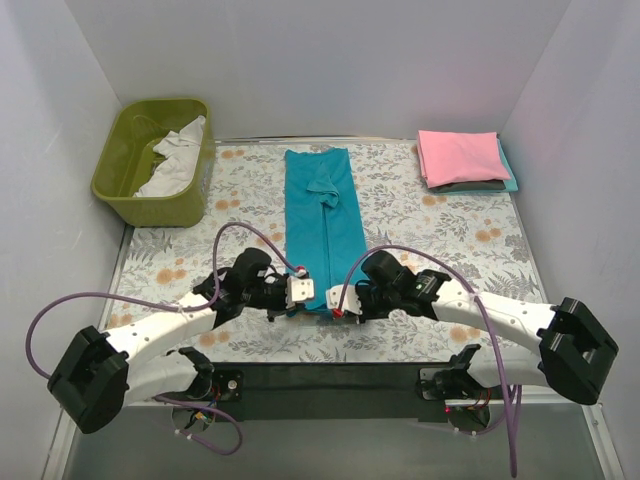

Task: Fold and stack the t-shirts
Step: Fold the tshirt

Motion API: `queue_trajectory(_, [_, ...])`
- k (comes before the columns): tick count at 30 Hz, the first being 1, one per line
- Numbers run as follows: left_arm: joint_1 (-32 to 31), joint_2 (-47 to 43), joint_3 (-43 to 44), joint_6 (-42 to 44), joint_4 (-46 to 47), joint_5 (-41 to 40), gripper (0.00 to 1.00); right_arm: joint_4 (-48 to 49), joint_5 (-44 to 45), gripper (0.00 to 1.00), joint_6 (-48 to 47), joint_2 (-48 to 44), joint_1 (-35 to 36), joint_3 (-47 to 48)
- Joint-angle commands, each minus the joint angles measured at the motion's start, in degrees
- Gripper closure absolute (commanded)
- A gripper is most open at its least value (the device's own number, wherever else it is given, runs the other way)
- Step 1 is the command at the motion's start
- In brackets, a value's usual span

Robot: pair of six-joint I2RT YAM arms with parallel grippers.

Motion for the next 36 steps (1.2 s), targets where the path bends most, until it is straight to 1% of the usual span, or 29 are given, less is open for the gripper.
queue_trajectory(1, [4.5, 2.0, 4.9, 2.3, -2.2, 2.1, 1.00, -2.1, 1.8, 0.99, -2.9, 1.0, -3.8, 5.5])
queue_trajectory(2, [5.5, 3.1, 5.8, 2.3, -1.9, 2.5, 1.00, -2.1, 1.7, 0.99, -4.5, 1.7, -4.7, 6.6])
queue_trajectory(4, [8.3, 4.9, 7.3, 5.8, -0.6, 3.3, 1.00, -2.1, 1.1, 0.99, -6.3, 4.2, -7.1, 9.6])
queue_trajectory(8, [12.2, 12.4, 12.6, 8.6, 2.2, 4.3, 1.00, -2.0, 0.1, 0.99, -10.0, 8.9, -10.6, 14.5])
queue_trajectory(10, [14.0, 14.8, 13.9, 9.7, 4.7, 4.8, 1.00, -1.5, -0.8, 0.99, -12.0, 12.4, -12.8, 16.6])
queue_trajectory(15, [17.1, 21.4, 19.0, 13.2, 10.2, 6.3, 1.00, -0.8, -1.9, 0.99, -15.7, 19.7, -16.9, 23.5])
queue_trajectory(19, [20.1, 29.3, 24.4, 14.7, 11.1, 7.9, 1.00, -0.3, -2.8, 0.99, -18.4, 24.3, -19.3, 28.2])
queue_trajectory(20, [20.5, 30.5, 25.3, 15.0, 11.0, 8.4, 1.00, -0.1, -3.0, 0.99, -18.9, 25.2, -19.7, 29.0])
queue_trajectory(21, [20.9, 31.7, 26.3, 15.1, 13.5, 8.8, 1.00, 0.0, -3.0, 0.99, -19.2, 27.2, -20.0, 30.1])
queue_trajectory(29, [24.5, 41.4, 36.5, 15.4, 14.2, 10.1, 1.00, 0.2, -4.3, 0.99, -21.0, 37.2, -23.2, 42.6])
queue_trajectory(36, [25.6, 47.6, 39.9, 16.0, 15.4, 9.9, 1.00, 0.6, -4.4, 0.99, -21.5, 45.5, -24.4, 48.9])
